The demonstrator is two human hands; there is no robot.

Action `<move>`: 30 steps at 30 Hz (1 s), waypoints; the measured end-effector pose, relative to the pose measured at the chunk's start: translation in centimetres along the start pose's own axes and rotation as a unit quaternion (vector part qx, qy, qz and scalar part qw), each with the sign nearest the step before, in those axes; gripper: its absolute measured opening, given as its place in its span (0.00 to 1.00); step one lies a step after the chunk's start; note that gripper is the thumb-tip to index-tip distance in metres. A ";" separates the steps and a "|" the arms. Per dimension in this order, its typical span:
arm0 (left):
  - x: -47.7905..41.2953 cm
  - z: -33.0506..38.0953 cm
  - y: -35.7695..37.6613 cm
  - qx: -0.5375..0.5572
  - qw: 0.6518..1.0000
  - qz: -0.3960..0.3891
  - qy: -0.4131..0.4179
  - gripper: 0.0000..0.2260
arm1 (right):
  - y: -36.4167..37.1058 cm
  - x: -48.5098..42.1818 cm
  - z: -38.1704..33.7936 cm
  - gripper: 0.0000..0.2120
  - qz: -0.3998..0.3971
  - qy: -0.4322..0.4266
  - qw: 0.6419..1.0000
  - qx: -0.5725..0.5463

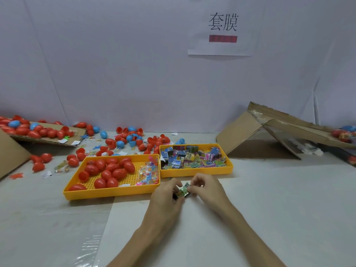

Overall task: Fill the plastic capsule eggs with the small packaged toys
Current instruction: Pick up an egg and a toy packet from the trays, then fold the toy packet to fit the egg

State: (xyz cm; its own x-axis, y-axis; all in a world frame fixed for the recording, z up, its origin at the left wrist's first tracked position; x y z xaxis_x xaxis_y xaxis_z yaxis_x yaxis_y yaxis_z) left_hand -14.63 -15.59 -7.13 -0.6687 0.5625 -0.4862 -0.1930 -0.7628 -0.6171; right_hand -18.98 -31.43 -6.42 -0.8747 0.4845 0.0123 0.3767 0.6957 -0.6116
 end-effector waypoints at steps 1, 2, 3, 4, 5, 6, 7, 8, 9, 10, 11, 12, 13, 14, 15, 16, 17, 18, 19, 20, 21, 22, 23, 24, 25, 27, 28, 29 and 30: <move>-0.1 0.0 0.0 -0.001 1.000 0.002 -0.003 0.11 | 0.1 -0.1 0.1 0.07 0.011 0.000 1.000 -0.003; -0.1 0.0 0.0 -0.002 1.000 0.002 -0.007 0.11 | 0.2 -0.1 0.3 0.07 0.023 0.002 1.000 -0.007; -0.2 0.1 0.0 -0.003 1.000 0.001 -0.011 0.11 | 0.3 -0.1 0.4 0.08 0.036 0.002 0.999 -0.011; -0.2 0.2 0.0 -0.006 1.000 0.000 -0.015 0.10 | 0.3 -0.2 0.6 0.08 0.047 0.001 0.999 -0.014; -0.2 0.3 0.0 -0.009 1.000 -0.004 -0.017 0.10 | 0.4 -0.2 0.7 0.08 0.054 0.001 0.998 -0.018; -0.2 0.4 0.0 -0.013 1.000 -0.008 -0.018 0.10 | 0.4 -0.3 0.8 0.09 0.061 0.000 0.998 -0.022; -0.1 0.5 0.0 -0.016 1.000 -0.011 -0.017 0.11 | 0.4 -0.3 0.8 0.09 0.069 -0.002 0.997 -0.028; 0.0 0.6 -0.1 -0.018 1.000 -0.013 -0.016 0.11 | 0.3 -0.4 0.9 0.10 0.082 -0.005 0.996 -0.039; 0.1 0.6 -0.2 -0.020 1.000 -0.014 -0.014 0.12 | 0.1 -0.5 1.0 0.10 0.098 -0.005 0.993 -0.058; 0.2 0.6 -0.2 -0.022 1.000 -0.014 -0.012 0.12 | -0.2 -0.6 1.1 0.10 0.111 0.000 0.990 -0.086; 0.2 0.6 -0.2 -0.021 1.000 -0.014 -0.011 0.13 | -0.6 -0.9 1.2 0.10 0.117 0.008 0.986 -0.118; 0.2 0.5 -0.1 -0.019 1.000 -0.015 -0.013 0.14 | -1.1 -1.1 1.2 0.09 0.115 0.016 0.982 -0.152; 0.2 0.3 -0.1 -0.014 1.000 -0.015 -0.016 0.15 | -1.4 -1.3 1.1 0.08 0.106 0.020 0.976 -0.188; 0.2 0.2 -0.1 -0.006 1.000 -0.016 -0.020 0.16 | -1.7 -1.5 1.0 0.07 0.089 0.019 0.971 -0.223; 0.2 0.1 -0.1 0.001 1.000 -0.015 -0.024 0.16 | -1.9 -1.5 0.8 0.06 0.067 0.013 0.964 -0.257; 0.1 0.1 -0.2 0.007 1.000 -0.014 -0.022 0.16 | -2.1 -1.4 0.6 0.05 0.044 0.005 0.956 -0.289; -0.1 0.1 -0.4 0.017 1.000 -0.009 -0.019 0.16 | -2.2 -1.2 0.4 0.04 0.021 -0.003 0.948 -0.318; -0.2 0.3 -0.6 0.039 0.999 0.001 -0.018 0.15 | -2.4 -1.0 0.2 0.04 0.002 -0.011 0.940 -0.342; -0.3 0.5 -0.9 0.079 0.997 0.013 -0.024 0.13 | -2.5 -0.8 0.1 0.04 -0.012 -0.019 0.933 -0.359; -0.4 0.7 -1.2 0.132 0.990 0.023 -0.035 0.11 | -2.7 -0.6 -0.1 0.04 -0.021 -0.029 0.930 -0.366; -0.6 0.8 -1.5 0.189 0.980 0.030 -0.051 0.09 | -2.8 -0.4 -0.4 0.05 -0.026 -0.040 0.929 -0.366; -0.8 0.9 -1.8 0.239 0.968 0.035 -0.072 0.08 | -2.8 -0.2 -0.6 0.06 -0.033 -0.051 0.931 -0.361; -0.9 0.8 -2.0 0.276 0.956 0.036 -0.091 0.08 | -2.8 0.0 -0.8 0.07 -0.042 -0.062 0.934 -0.351; -0.9 0.8 -2.1 0.298 0.948 0.034 -0.102 0.07 | -2.7 0.1 -1.0 0.07 -0.054 -0.073 0.938 -0.334; -0.9 0.7 -2.2 0.308 0.945 0.032 -0.107 0.06 | -2.6 0.3 -1.2 0.08 -0.066 -0.083 0.943 -0.316; -1.0 0.6 -2.3 0.311 0.944 0.030 -0.109 0.04 | -2.3 0.7 -1.6 0.08 -0.088 -0.098 0.948 -0.289; -1.0 0.6 -2.3 0.311 0.944 0.028 -0.108 0.04 | -2.2 0.9 -1.7 0.08 -0.096 -0.100 0.950 -0.281; -1.0 0.6 -2.4 0.310 0.944 0.027 -0.107 0.05 | -2.0 1.0 -1.9 0.09 -0.101 -0.102 0.951 -0.275; -1.0 0.5 -2.4 0.310 0.944 0.024 -0.109 0.06 | -1.9 1.0 -2.0 0.09 -0.101 -0.105 0.952 -0.271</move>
State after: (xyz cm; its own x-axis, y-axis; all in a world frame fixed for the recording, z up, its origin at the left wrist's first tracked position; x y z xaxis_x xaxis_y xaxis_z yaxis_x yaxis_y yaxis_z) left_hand -13.85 -14.47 -4.83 -0.8063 0.4946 -0.3244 -0.4964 -0.8641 -0.0835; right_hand -20.01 -31.21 -3.71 -0.9661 0.2348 -0.1072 0.2467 0.9622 -0.1155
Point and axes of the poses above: each hand's wrist, its own x-axis away from the middle knuckle, its own y-axis out of the palm, z = x × y, the point moved 3 cm from there along -x, towards the middle knuckle, and after that the axes turned 7 degrees about y, right-handed, at the moved point
